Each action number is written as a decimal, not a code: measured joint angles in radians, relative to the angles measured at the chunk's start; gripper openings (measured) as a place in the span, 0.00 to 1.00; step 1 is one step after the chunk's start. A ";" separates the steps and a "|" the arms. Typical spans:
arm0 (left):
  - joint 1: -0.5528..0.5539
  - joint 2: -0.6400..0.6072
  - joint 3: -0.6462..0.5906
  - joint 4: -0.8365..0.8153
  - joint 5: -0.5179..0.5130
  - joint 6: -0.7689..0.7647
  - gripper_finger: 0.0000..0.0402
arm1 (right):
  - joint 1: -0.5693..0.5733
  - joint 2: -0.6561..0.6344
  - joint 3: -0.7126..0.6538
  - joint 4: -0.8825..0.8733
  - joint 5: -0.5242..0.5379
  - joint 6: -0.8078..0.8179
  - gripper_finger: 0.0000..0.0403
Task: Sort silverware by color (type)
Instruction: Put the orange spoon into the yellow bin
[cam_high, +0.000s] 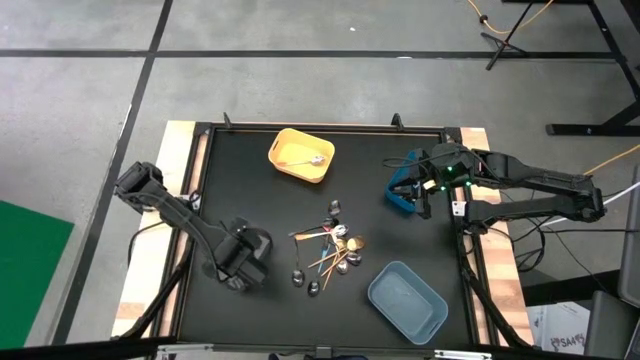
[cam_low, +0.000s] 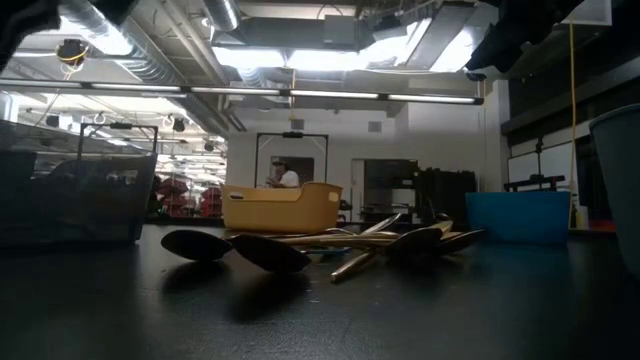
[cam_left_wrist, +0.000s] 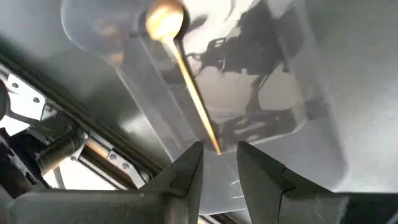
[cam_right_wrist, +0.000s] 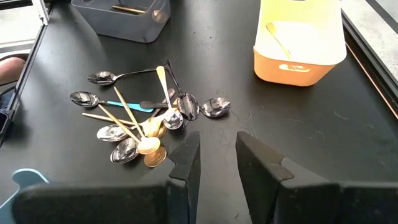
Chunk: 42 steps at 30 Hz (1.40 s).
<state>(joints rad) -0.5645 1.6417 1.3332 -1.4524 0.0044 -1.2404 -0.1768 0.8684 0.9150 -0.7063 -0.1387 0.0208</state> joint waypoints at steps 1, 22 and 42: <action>0.004 0.000 0.017 -0.001 -0.010 0.009 0.23 | 0.000 0.000 0.000 0.000 0.000 0.000 0.23; 0.151 0.000 0.167 0.212 -0.354 0.407 0.23 | 0.000 0.000 0.000 0.000 0.000 0.000 0.23; 0.330 0.000 -0.115 0.842 -0.247 0.847 0.23 | 0.000 0.000 0.000 0.000 0.000 0.000 0.23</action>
<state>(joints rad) -0.2346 1.6413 1.2178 -0.6103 -0.2424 -0.3935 -0.1771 0.8684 0.9150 -0.7063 -0.1387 0.0211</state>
